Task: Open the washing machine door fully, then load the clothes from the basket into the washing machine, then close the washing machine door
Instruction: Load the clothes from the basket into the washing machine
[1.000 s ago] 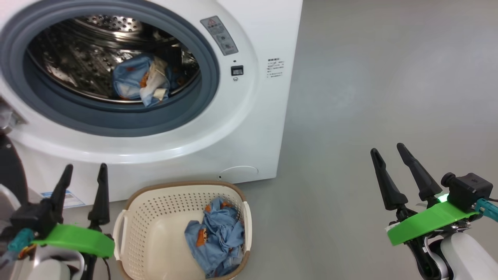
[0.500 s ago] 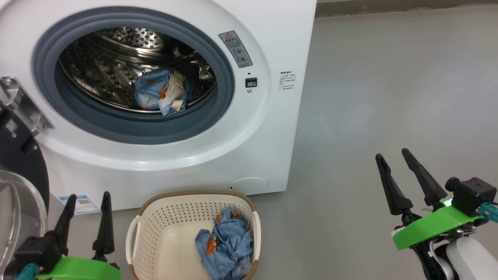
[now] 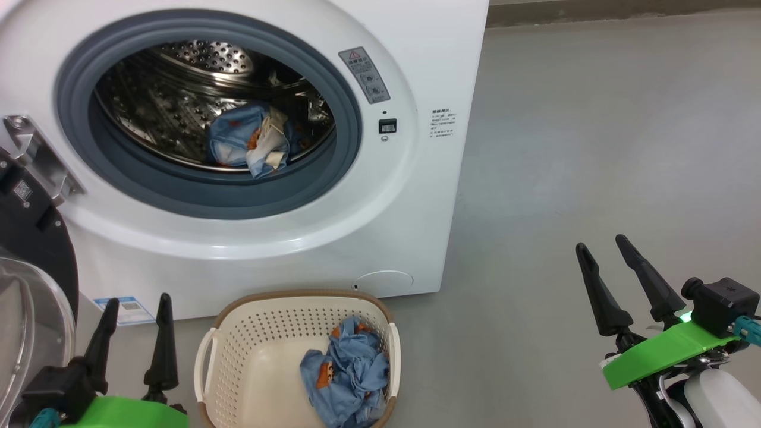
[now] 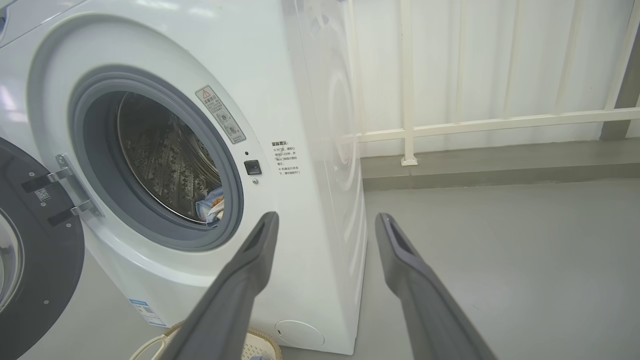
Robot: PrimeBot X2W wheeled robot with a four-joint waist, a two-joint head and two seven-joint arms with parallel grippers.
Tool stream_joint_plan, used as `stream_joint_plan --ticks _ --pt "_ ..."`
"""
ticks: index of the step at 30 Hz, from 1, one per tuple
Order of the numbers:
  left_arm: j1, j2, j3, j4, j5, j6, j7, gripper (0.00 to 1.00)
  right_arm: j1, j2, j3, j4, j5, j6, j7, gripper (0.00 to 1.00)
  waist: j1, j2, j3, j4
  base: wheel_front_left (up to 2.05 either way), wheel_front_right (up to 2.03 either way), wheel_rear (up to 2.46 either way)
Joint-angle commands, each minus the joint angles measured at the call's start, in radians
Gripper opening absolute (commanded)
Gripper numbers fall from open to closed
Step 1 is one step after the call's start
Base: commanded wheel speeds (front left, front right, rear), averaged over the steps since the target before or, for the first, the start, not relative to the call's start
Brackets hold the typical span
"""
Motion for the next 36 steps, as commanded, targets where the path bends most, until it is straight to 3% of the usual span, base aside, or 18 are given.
stream_joint_plan --ticks 1,36 --pt "-0.013 0.022 0.032 -0.035 -0.008 0.007 -0.006 1.0 -0.008 -0.021 0.019 -0.024 0.012 0.006 -0.009 1.0 0.0 0.0 0.002 -0.001 0.0 0.0 0.0" --pt "-0.02 0.029 -0.007 -0.035 -0.032 0.01 0.018 1.0 -0.021 -0.018 0.029 -0.025 0.007 0.006 -0.009 1.0 0.0 0.0 0.035 -0.022 0.0 0.0 0.0"
